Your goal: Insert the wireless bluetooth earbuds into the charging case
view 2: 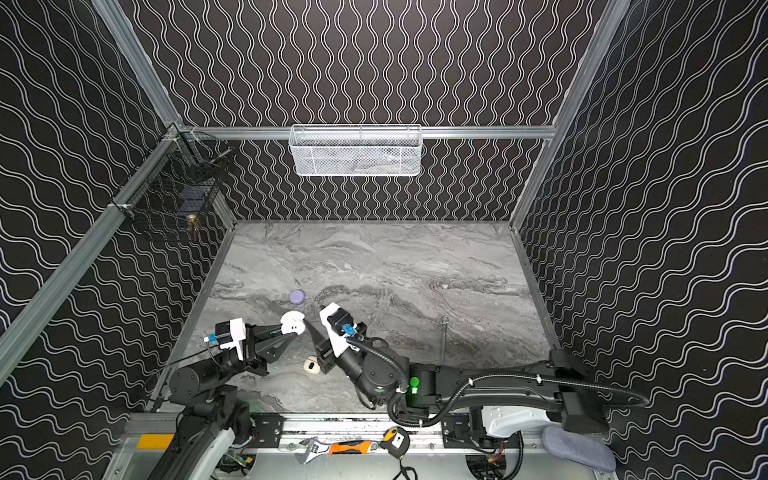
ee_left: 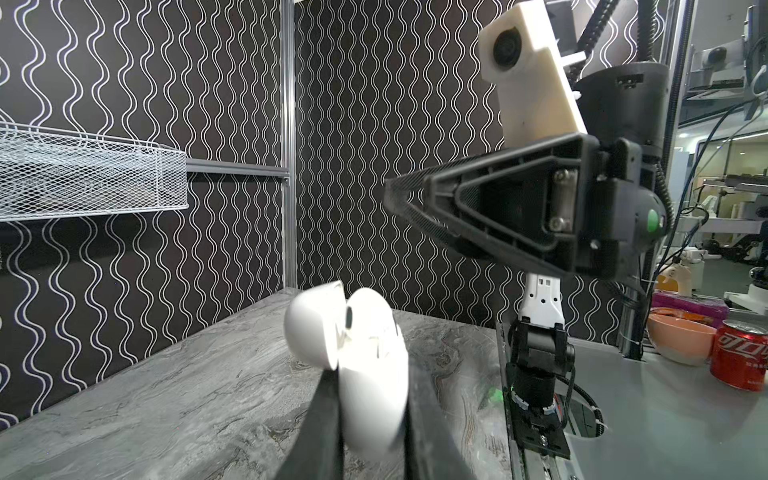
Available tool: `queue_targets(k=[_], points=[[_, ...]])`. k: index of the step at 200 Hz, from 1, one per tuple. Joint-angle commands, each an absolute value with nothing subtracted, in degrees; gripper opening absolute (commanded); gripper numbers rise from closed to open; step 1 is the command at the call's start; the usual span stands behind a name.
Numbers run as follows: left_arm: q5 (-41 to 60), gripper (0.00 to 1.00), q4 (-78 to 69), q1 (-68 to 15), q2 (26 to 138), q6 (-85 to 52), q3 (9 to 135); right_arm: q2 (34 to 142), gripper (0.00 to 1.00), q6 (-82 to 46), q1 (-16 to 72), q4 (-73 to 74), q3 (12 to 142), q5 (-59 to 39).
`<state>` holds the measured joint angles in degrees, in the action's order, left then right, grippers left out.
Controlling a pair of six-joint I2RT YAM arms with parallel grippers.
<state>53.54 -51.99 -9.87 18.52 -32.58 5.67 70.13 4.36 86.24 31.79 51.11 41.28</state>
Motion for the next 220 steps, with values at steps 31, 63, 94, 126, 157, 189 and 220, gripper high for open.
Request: queue_targets(k=[31,63,94,126,157,189,220], points=[[54.58,0.0,-58.22,-9.84,20.16,-33.38,5.63,71.28,0.37,2.89,86.17,20.52,54.83,42.82],[54.87,0.0,-60.18,-9.84,20.93,-34.19,5.19,74.96,0.36,1.76,86.14,13.45,60.36,43.41],[55.15,0.0,-61.36,-9.84,21.26,-34.8,5.1,77.42,0.35,1.57,86.05,11.56,62.98,43.69],[55.06,0.0,-61.04,-9.84,20.85,-34.63,5.05,79.67,0.34,1.14,85.44,10.21,65.08,43.42],[54.78,0.0,-59.19,-9.84,20.15,-33.85,5.1,81.46,0.34,0.79,85.0,8.73,67.11,43.27],[54.73,0.0,-59.17,-9.84,19.99,-33.95,5.23,82.17,0.32,0.75,85.06,8.2,68.12,43.76],[54.67,0.0,-58.79,-9.84,20.27,-33.4,4.94,79.27,0.32,1.01,85.04,9.13,66.94,45.57]])
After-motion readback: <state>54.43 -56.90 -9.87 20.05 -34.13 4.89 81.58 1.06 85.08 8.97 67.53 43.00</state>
